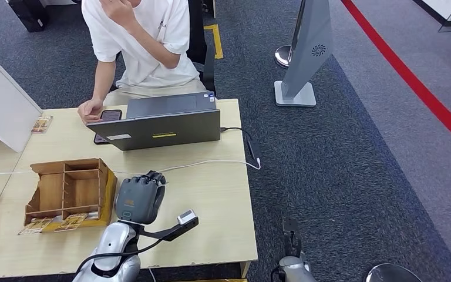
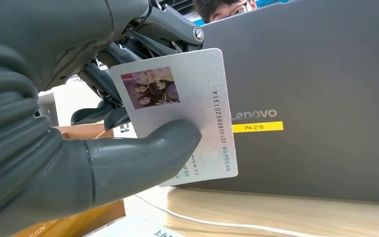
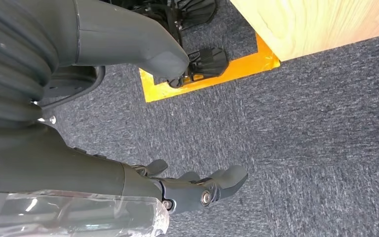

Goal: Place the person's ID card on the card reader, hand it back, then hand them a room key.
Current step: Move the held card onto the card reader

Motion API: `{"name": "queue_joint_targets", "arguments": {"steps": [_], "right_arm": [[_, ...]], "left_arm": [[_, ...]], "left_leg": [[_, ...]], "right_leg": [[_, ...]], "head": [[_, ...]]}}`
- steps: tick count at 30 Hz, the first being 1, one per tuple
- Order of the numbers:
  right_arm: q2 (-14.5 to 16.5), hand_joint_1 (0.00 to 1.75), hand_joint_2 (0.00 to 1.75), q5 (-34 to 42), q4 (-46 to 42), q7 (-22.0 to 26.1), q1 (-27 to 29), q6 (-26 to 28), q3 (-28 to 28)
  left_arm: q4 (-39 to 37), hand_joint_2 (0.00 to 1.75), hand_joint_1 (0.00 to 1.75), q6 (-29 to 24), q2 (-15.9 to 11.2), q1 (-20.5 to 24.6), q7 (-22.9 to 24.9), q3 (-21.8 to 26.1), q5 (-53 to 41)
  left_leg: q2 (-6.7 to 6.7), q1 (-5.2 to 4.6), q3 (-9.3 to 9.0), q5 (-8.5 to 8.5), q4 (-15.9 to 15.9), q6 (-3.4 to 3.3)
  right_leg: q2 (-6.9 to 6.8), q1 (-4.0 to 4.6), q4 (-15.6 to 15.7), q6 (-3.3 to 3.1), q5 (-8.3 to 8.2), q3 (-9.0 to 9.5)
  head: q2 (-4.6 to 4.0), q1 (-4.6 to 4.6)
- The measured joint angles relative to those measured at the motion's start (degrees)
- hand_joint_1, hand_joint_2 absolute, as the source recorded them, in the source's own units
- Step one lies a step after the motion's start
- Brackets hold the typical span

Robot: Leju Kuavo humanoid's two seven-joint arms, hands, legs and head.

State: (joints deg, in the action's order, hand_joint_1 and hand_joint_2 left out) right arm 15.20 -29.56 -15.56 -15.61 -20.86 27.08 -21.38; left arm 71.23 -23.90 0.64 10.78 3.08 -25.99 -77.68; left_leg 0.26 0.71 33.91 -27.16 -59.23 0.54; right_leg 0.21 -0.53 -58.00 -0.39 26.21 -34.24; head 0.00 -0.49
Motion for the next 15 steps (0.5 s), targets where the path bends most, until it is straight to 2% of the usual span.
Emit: {"name": "queue_joint_targets", "arguments": {"steps": [15], "right_arm": [[-0.31, 0.00, 1.75, -0.54, -0.01, -0.04, 0.16, 0.00, -0.20]], "left_arm": [[2.29, 1.75, 1.75, 0.05, -1.23, -1.71, 0.23, 0.89, 0.70]], "left_leg": [[0.00, 0.00, 0.00, 0.00, 0.00, 0.00]], "right_leg": [[0.00, 0.00, 0.00, 0.00, 0.00, -0.01]], "head": [[0.00, 0.01]]}}
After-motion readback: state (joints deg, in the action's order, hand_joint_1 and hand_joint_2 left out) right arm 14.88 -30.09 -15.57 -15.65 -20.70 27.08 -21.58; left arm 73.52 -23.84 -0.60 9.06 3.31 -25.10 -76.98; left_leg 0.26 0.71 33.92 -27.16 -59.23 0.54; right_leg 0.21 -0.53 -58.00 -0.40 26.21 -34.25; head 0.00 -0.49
